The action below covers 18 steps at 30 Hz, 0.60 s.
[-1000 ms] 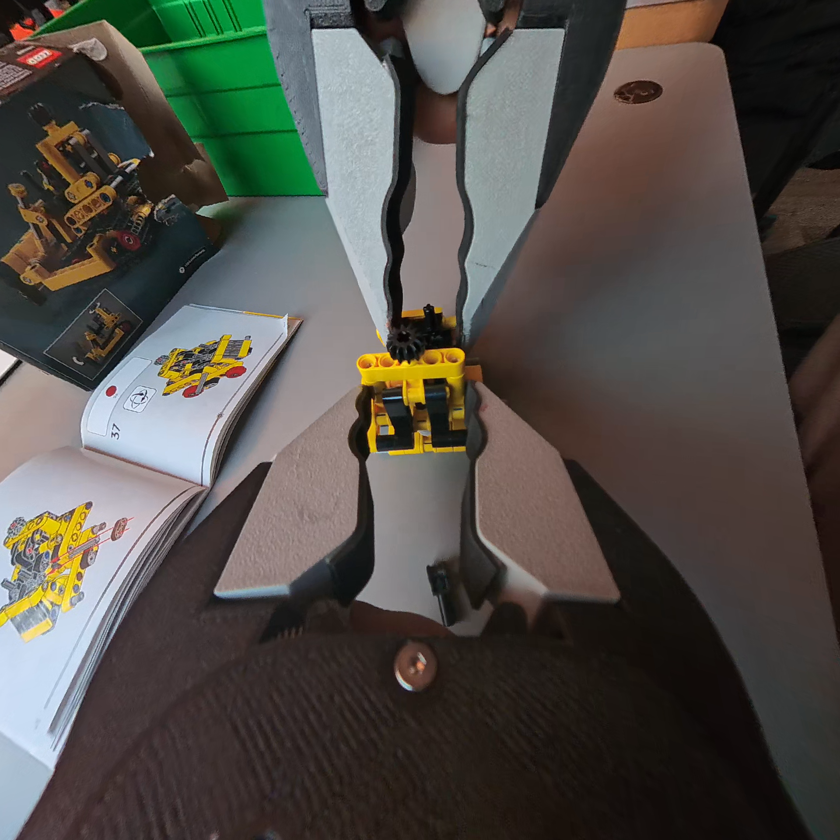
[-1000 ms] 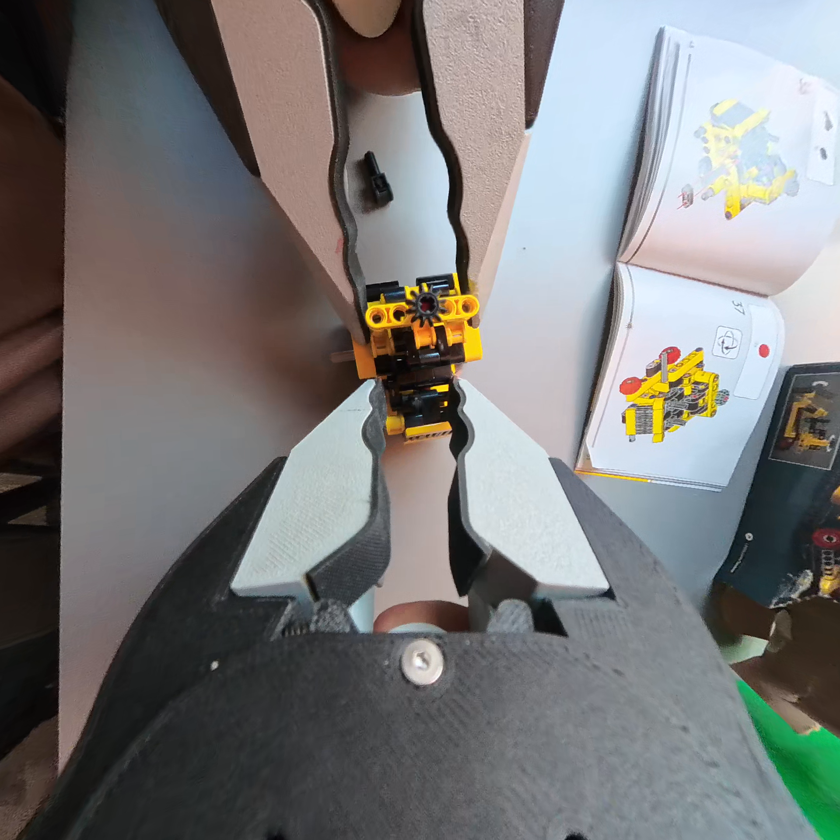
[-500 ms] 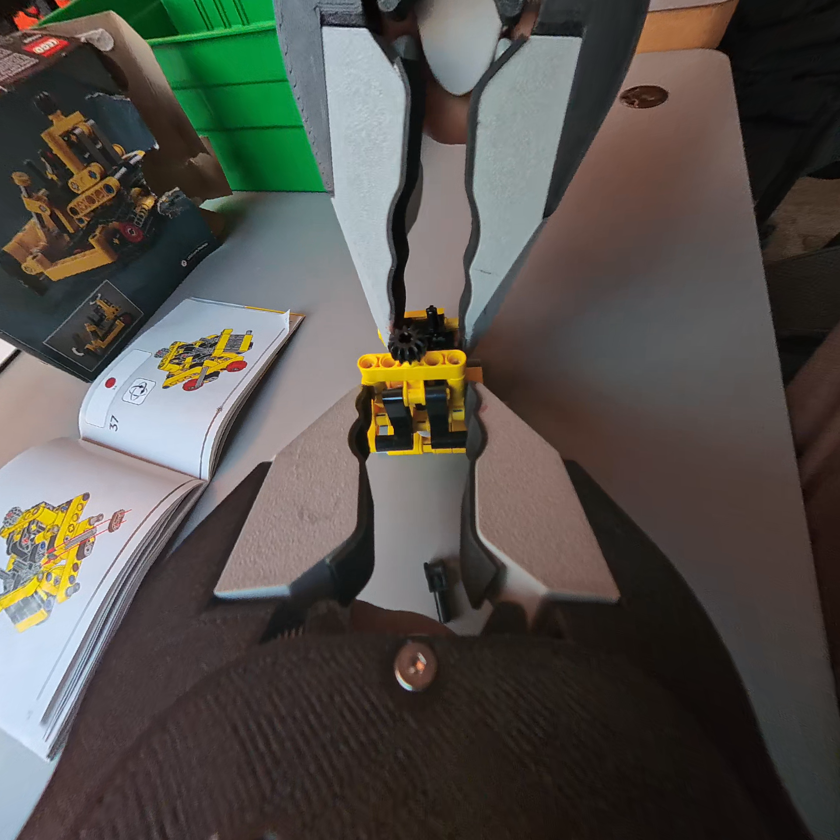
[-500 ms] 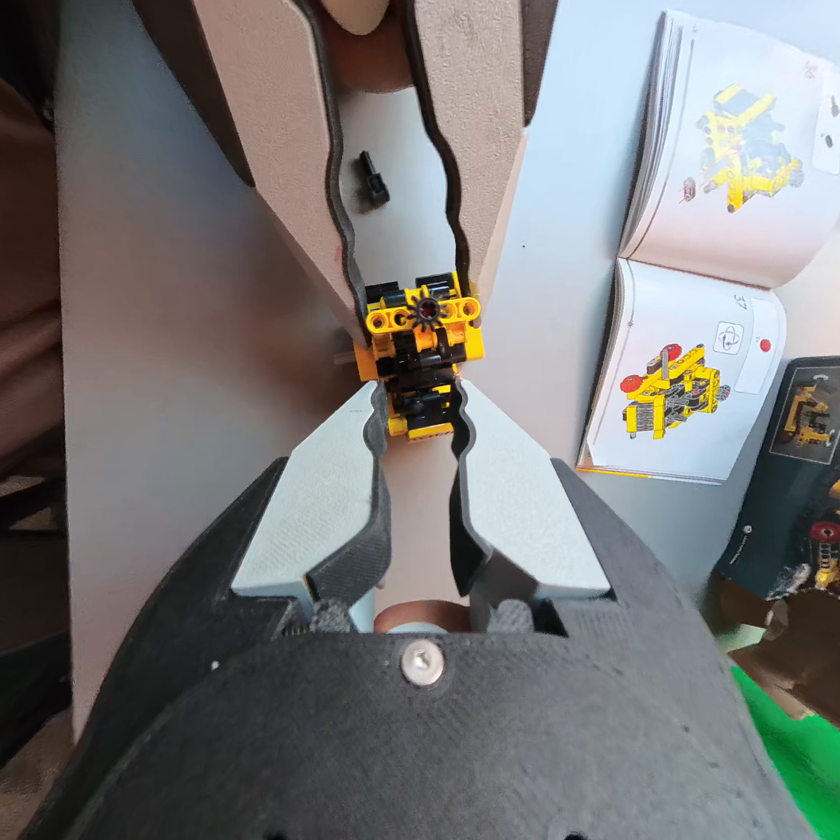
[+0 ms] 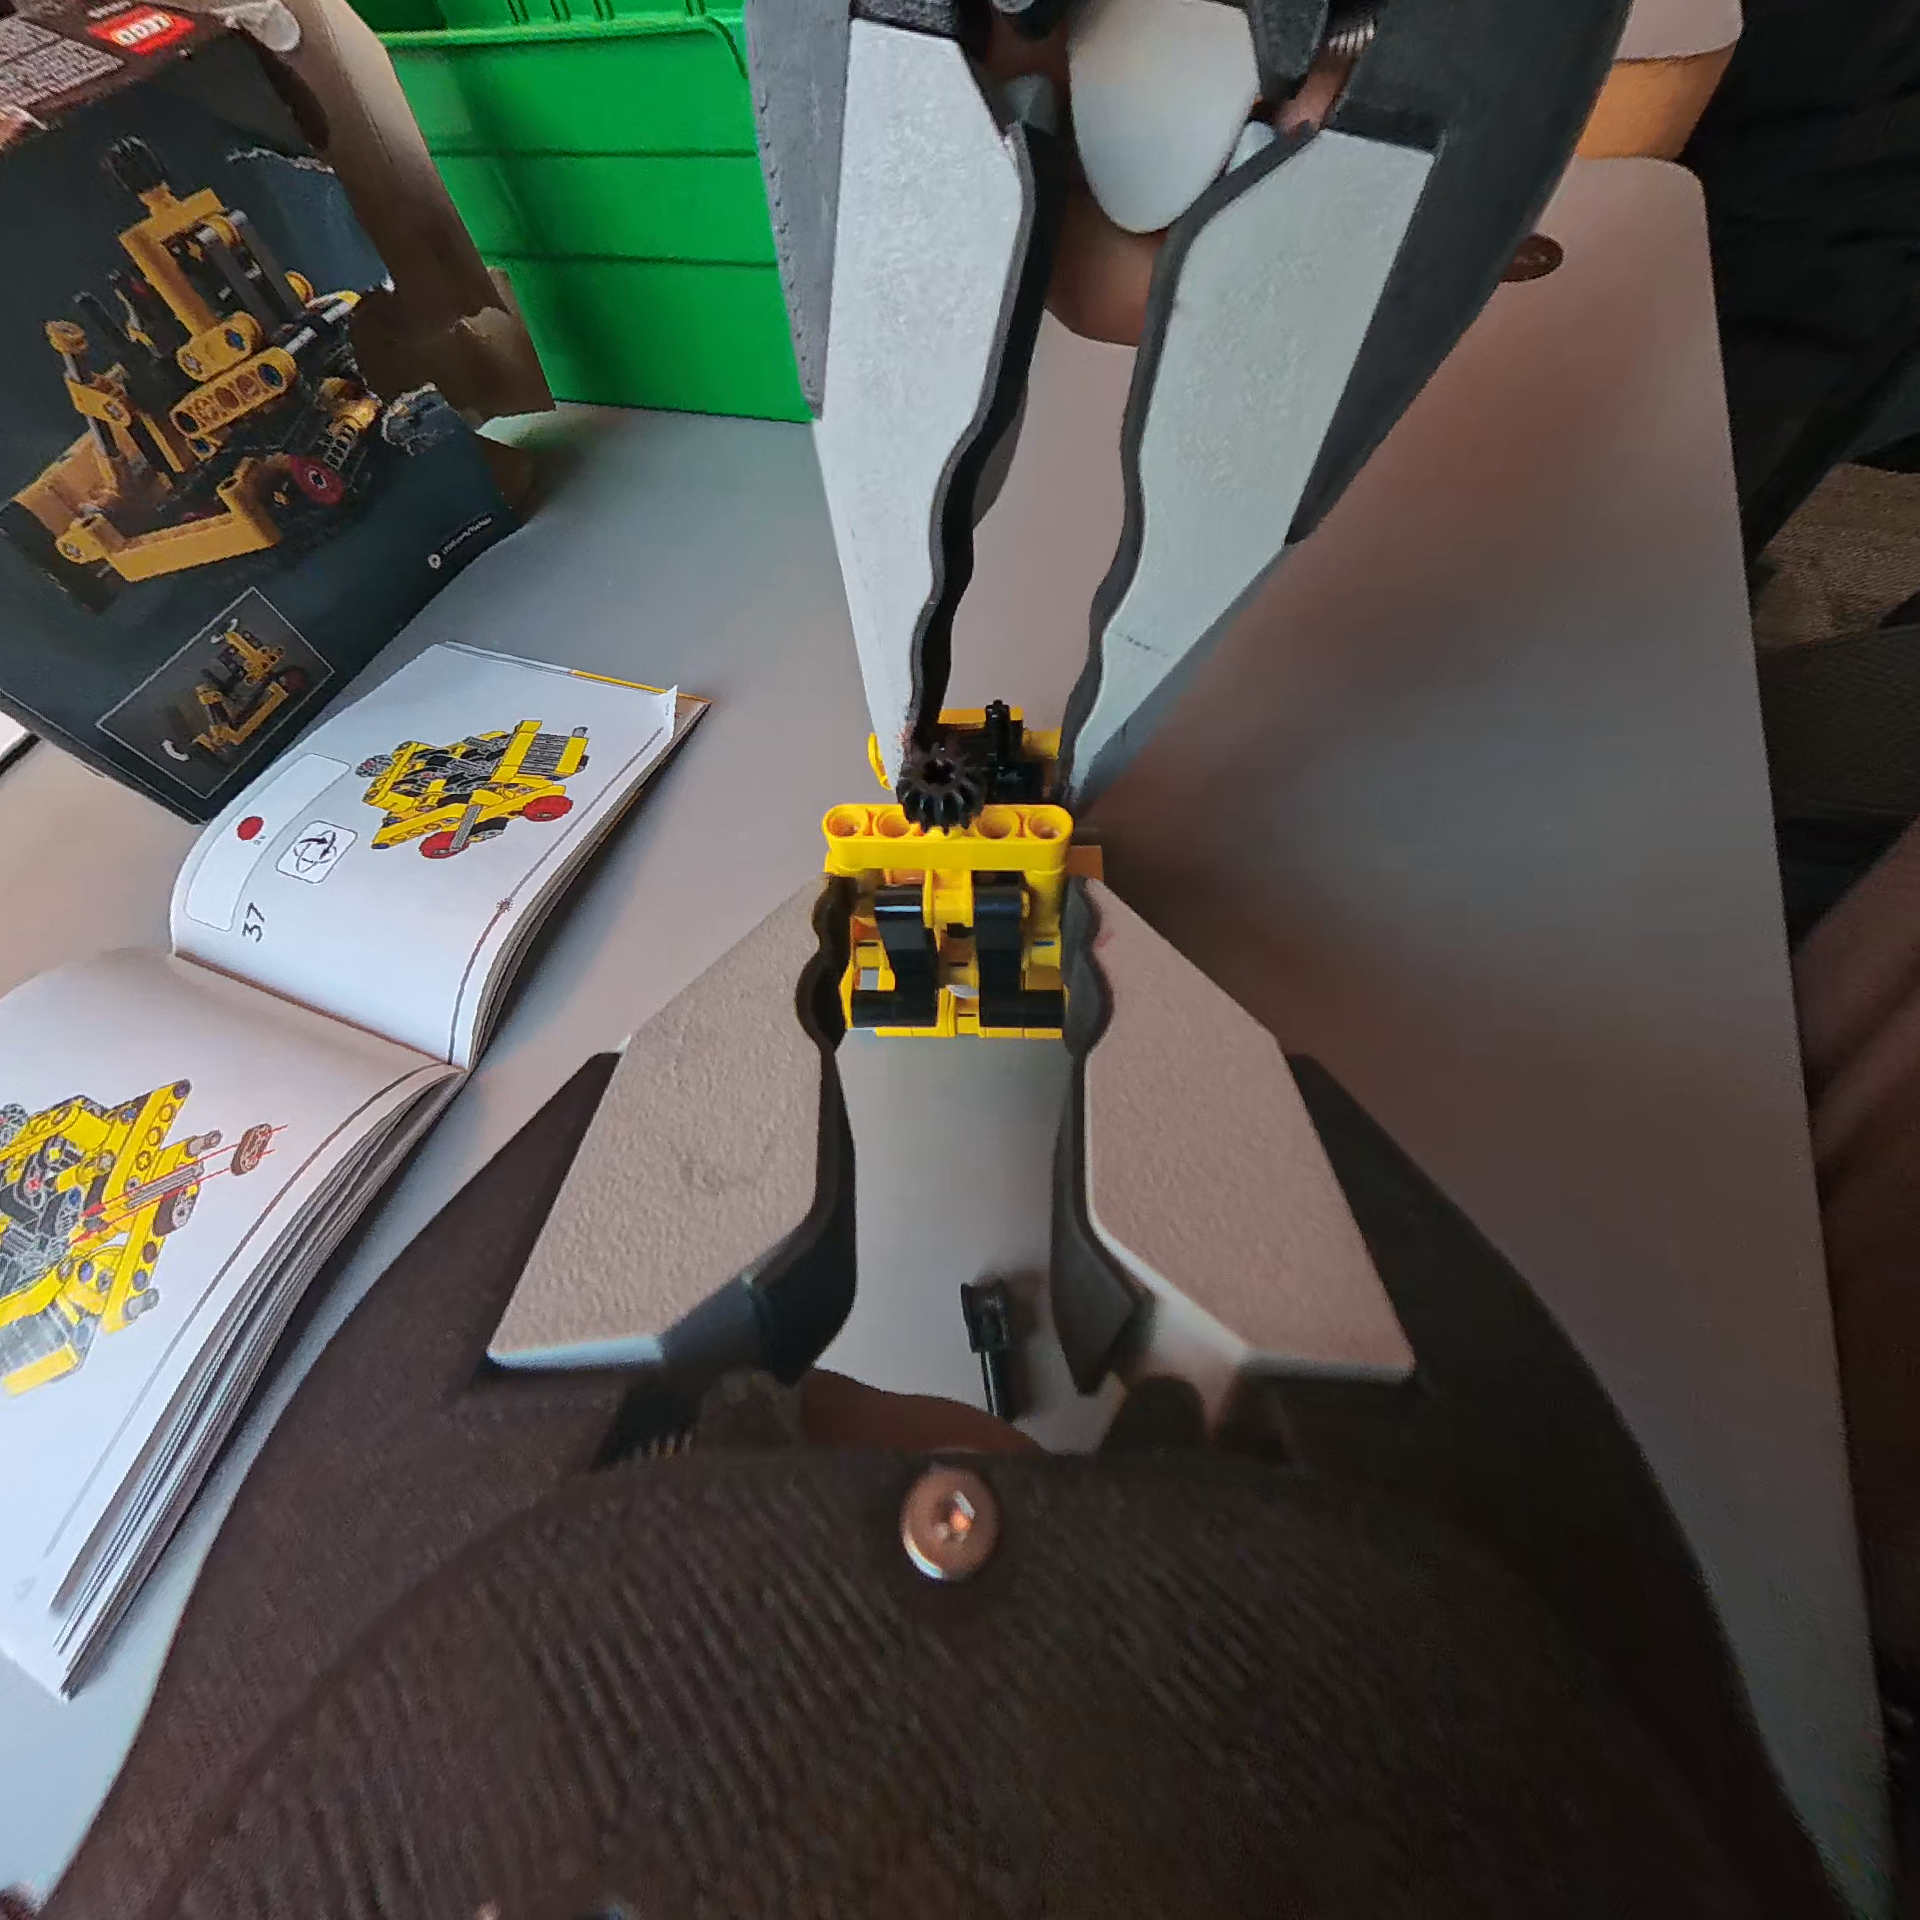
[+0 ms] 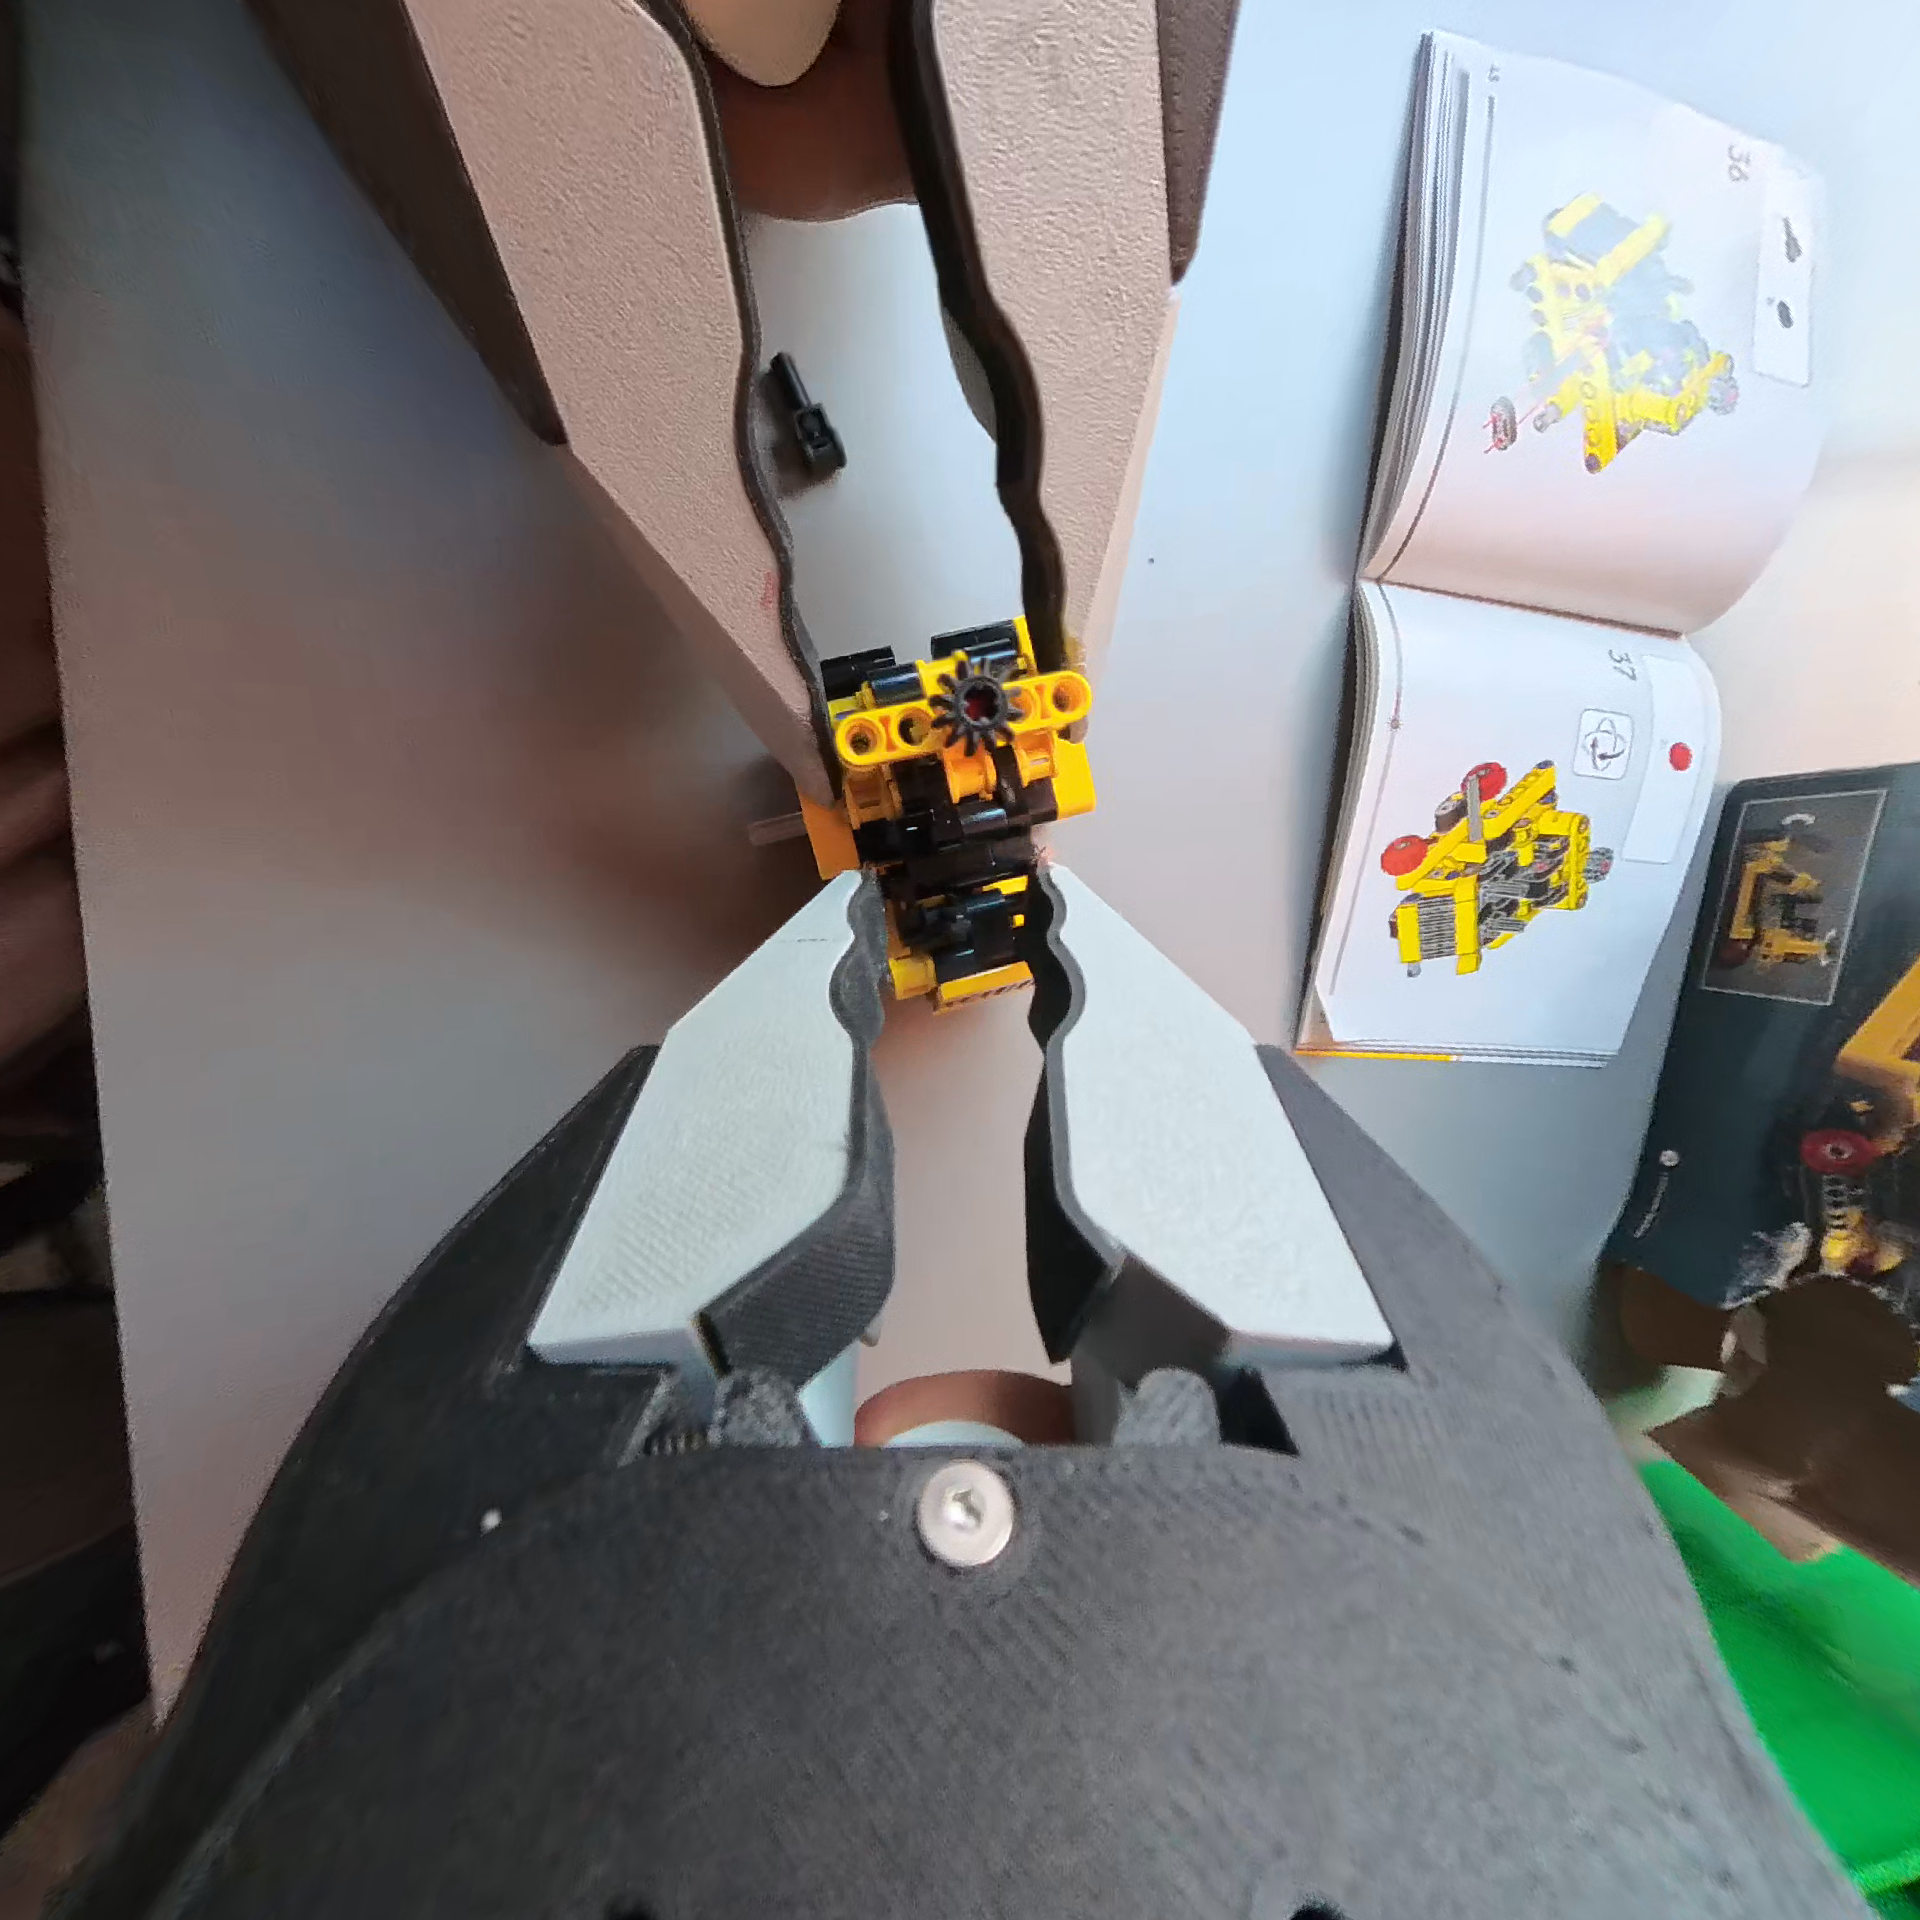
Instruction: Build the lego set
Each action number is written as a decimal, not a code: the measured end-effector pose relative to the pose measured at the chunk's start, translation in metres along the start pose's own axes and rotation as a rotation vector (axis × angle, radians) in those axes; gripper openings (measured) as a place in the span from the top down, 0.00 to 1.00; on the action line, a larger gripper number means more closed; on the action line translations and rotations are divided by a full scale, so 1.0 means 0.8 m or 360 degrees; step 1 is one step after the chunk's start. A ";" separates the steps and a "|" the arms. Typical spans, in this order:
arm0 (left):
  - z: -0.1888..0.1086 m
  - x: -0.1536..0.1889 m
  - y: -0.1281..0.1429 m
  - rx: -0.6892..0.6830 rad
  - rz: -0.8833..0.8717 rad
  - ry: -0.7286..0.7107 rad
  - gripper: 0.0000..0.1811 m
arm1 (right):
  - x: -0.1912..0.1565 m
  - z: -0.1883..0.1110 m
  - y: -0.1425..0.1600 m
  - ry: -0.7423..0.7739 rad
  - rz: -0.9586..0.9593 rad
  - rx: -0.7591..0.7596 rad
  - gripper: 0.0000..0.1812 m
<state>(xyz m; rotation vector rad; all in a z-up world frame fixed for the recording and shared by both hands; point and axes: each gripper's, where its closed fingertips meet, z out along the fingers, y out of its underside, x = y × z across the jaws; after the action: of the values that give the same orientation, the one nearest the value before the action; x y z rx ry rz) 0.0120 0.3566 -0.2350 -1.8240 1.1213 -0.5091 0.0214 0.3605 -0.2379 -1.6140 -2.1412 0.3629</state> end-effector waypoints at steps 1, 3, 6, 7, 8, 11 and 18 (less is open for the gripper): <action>0.000 0.000 0.000 -0.0002 -0.0013 0.0003 0.79 | 0.000 -0.001 -0.002 0.0007 0.0056 0.0032 0.87; 0.000 -0.003 0.000 0.0001 -0.0015 -0.0014 0.79 | -0.003 -0.005 -0.004 0.0000 0.0071 0.0048 0.95; 0.002 -0.002 -0.002 0.0016 0.0047 -0.0025 0.78 | -0.002 -0.008 -0.009 0.0007 -0.0048 0.0080 1.00; 0.000 0.002 -0.002 0.0024 0.0027 0.0025 0.79 | -0.007 -0.010 -0.010 -0.0007 -0.0009 0.0104 1.00; 0.000 0.005 -0.003 0.0030 0.0040 0.0027 0.79 | -0.009 -0.014 -0.011 0.0023 -0.0001 0.0112 1.00; -0.001 0.006 -0.006 0.0055 0.0134 -0.0025 0.79 | -0.013 -0.027 -0.015 0.0213 -0.0115 0.0150 1.00; 0.001 -0.012 -0.002 0.0026 0.0108 -0.0063 0.79 | -0.005 -0.058 0.011 0.0502 0.0080 0.0174 0.89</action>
<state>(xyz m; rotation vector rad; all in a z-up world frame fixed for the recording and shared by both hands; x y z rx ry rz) 0.0083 0.3657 -0.2328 -1.7683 1.1449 -0.4398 0.0524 0.3569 -0.2020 -1.5503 -1.8177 0.2191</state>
